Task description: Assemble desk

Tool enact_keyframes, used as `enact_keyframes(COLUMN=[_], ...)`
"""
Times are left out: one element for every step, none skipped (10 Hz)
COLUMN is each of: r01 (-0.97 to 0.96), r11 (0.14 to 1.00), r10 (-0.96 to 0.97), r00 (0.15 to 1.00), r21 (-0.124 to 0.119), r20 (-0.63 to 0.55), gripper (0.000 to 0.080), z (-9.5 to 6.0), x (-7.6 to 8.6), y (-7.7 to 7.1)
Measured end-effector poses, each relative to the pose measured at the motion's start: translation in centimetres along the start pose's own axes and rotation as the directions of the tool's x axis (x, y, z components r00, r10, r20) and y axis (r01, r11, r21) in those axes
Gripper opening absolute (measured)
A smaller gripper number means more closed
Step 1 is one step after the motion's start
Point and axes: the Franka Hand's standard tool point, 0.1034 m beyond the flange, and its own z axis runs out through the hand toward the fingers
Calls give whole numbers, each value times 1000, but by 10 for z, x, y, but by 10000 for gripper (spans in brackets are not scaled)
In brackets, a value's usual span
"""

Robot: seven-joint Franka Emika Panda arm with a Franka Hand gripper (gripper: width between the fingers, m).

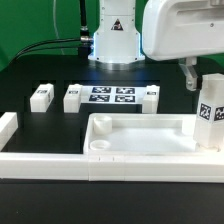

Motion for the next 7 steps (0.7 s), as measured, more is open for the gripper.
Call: enact_keyframes(r01=[-1, -1, -4, -20, -19, -61, -166], r11=[1000, 1000, 1000, 1000, 1000, 998, 986], r10=[1, 1, 4, 20, 19, 61, 166], r00=[1000, 1000, 1000, 1000, 1000, 998, 986], r21=[0, 0, 0, 1, 1, 1, 5], r20=[0, 0, 0, 0, 0, 0, 0], gripper=[387, 285, 285, 285, 285, 285, 285], z=[0, 0, 0, 0, 0, 0, 0], x=[0, 0, 0, 0, 0, 0, -1], y=[0, 0, 0, 0, 0, 0, 2])
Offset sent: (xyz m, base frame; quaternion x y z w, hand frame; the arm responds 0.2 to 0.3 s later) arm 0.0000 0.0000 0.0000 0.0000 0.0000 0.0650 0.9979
